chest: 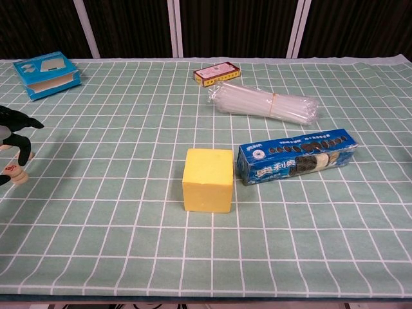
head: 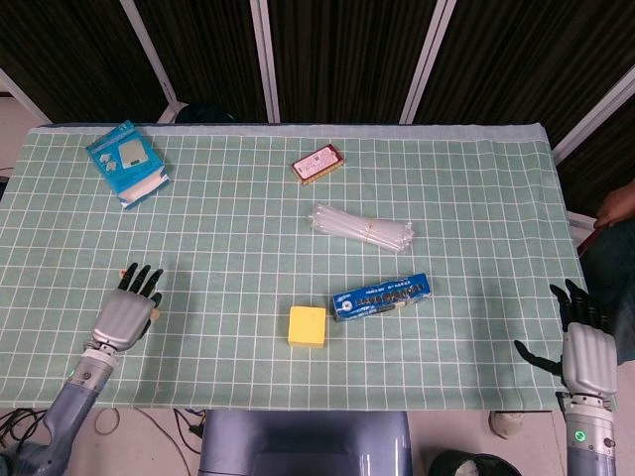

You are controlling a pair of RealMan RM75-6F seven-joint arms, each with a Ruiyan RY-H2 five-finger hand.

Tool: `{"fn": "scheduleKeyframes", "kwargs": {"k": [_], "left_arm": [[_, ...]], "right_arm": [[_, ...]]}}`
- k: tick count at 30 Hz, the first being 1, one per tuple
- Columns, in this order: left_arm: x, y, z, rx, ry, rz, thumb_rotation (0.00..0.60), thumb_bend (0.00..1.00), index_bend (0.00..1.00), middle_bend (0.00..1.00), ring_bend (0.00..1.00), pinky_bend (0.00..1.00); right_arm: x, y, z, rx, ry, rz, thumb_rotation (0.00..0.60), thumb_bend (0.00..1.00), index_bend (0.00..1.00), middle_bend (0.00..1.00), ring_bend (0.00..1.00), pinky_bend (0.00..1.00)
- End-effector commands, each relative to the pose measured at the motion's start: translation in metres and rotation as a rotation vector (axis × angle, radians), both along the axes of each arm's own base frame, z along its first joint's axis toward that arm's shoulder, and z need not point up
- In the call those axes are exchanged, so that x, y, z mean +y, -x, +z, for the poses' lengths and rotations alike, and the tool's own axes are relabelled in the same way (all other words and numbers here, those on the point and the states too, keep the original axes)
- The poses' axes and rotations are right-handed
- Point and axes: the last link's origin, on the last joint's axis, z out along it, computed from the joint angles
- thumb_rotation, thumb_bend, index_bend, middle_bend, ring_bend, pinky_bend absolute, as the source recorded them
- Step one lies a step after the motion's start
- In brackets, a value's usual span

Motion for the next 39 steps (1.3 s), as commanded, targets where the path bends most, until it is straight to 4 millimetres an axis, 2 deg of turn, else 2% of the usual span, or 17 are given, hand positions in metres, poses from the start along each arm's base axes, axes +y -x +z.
{"fn": "scheduleKeyframes", "kwargs": {"k": [1, 22, 31, 39], "left_arm": [[0.000, 0.000, 0.000, 0.002, -0.004, 0.002, 0.600, 0.34, 0.46, 0.08, 0.00, 0.00], [-0.001, -0.001, 0.000, 0.020, -0.003, -0.002, 0.600, 0.34, 0.42, 0.07, 0.00, 0.00], [0.006, 0.002, 0.019, -0.025, -0.056, 0.017, 0.600, 0.32, 0.37, 0.07, 0.00, 0.00], [0.025, 0.006, 0.032, -0.066, -0.077, 0.060, 0.600, 0.30, 0.36, 0.07, 0.00, 0.00]], "right_arm": [[0.000, 0.000, 0.000, -0.001, 0.000, -0.001, 0.600, 0.27, 0.12, 0.05, 0.00, 0.00], [0.000, 0.000, 0.000, -0.002, 0.001, -0.006, 0.600, 0.27, 0.12, 0.05, 0.00, 0.00], [0.000, 0.000, 0.000, -0.002, 0.004, -0.005, 0.600, 0.27, 0.12, 0.05, 0.00, 0.00], [0.000, -0.001, -0.001, -0.001, 0.001, -0.004, 0.600, 0.27, 0.12, 0.05, 0.00, 0.00]]}}
